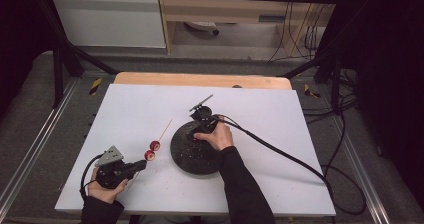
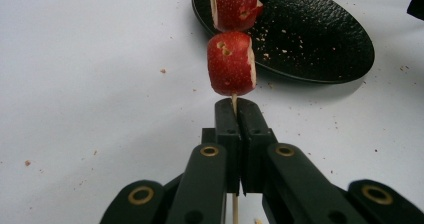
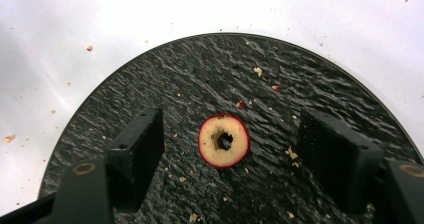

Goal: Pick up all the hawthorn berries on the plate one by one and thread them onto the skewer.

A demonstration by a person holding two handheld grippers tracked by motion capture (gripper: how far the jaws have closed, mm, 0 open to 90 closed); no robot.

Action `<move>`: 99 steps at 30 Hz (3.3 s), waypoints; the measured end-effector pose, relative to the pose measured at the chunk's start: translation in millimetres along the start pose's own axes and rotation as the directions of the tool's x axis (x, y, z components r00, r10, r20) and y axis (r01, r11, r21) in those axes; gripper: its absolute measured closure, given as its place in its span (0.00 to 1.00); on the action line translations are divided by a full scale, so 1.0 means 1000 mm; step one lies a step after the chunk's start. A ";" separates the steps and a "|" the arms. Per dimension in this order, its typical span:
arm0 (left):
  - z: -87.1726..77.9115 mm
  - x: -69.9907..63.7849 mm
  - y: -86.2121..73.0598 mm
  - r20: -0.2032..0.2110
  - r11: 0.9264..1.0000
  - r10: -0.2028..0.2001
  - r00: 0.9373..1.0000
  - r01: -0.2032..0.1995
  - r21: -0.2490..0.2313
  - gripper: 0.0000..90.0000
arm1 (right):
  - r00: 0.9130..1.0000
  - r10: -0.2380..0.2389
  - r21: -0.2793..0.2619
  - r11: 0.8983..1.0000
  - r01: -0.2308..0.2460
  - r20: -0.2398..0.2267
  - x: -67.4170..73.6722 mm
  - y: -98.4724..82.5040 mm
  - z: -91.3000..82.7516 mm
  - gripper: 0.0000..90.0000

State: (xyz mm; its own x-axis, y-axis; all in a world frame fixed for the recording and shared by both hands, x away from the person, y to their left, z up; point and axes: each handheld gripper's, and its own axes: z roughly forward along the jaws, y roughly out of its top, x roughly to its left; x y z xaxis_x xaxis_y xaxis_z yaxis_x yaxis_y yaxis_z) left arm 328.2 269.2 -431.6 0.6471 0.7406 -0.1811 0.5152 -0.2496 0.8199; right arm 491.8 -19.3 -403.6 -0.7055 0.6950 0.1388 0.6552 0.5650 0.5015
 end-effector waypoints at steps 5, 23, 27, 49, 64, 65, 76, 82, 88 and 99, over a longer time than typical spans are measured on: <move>-0.001 0.000 0.000 0.002 1.000 -0.002 1.000 0.002 -0.003 0.98 | 1.000 -0.013 0.033 0.999 0.013 -0.002 0.002 0.003 0.006 0.39; -0.001 0.000 0.000 0.004 1.000 0.000 1.000 0.000 -0.004 0.98 | 0.999 0.032 0.080 0.996 -0.029 -0.037 -0.004 0.003 0.014 0.67; -0.001 0.000 0.000 0.004 1.000 0.001 1.000 -0.001 -0.004 0.98 | 0.998 0.044 0.089 0.995 -0.040 -0.039 -0.004 0.003 0.014 0.69; 0.000 -0.005 0.003 0.007 1.000 0.016 1.000 -0.016 -0.008 0.98 | 0.995 0.080 0.044 0.996 -0.077 -0.064 0.001 -0.005 -0.024 0.70; 0.005 -0.013 0.004 0.017 1.000 0.030 0.999 -0.030 -0.002 0.98 | 0.983 0.117 -0.084 0.988 -0.130 -0.142 -0.001 -0.040 -0.055 0.70; 0.006 -0.014 0.004 0.018 0.999 0.032 0.999 -0.032 -0.003 0.98 | 0.983 0.115 -0.098 0.987 -0.130 -0.144 -0.001 -0.043 -0.057 0.70; 0.012 -0.024 0.007 0.023 0.999 0.044 0.999 -0.044 -0.005 0.98 | 0.957 0.150 -0.284 0.933 -0.220 -0.248 -0.003 -0.074 -0.070 0.70; 0.017 -0.030 0.009 0.027 0.999 0.053 0.998 -0.053 -0.004 0.98 | 0.937 0.201 -0.368 0.880 -0.301 -0.285 -0.010 -0.093 -0.069 0.70; 0.022 -0.038 0.013 0.026 0.998 0.067 0.997 -0.067 -0.008 0.98 | 0.925 0.221 -0.449 0.824 -0.346 -0.308 -0.015 -0.106 -0.072 0.70; 0.032 -0.051 0.020 0.022 0.997 0.070 0.997 -0.070 -0.020 0.98 | 0.891 0.267 -0.581 0.682 -0.445 -0.368 -0.018 -0.130 -0.067 0.70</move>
State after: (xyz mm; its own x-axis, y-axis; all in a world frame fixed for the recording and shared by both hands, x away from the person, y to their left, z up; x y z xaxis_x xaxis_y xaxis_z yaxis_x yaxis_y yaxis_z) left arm 323.1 206.4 -423.2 0.6940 0.7073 -0.1347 0.4573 -0.2884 0.8412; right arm 401.1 -135.4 -414.2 -0.5524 0.6065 0.5718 0.6036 -0.1820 0.7762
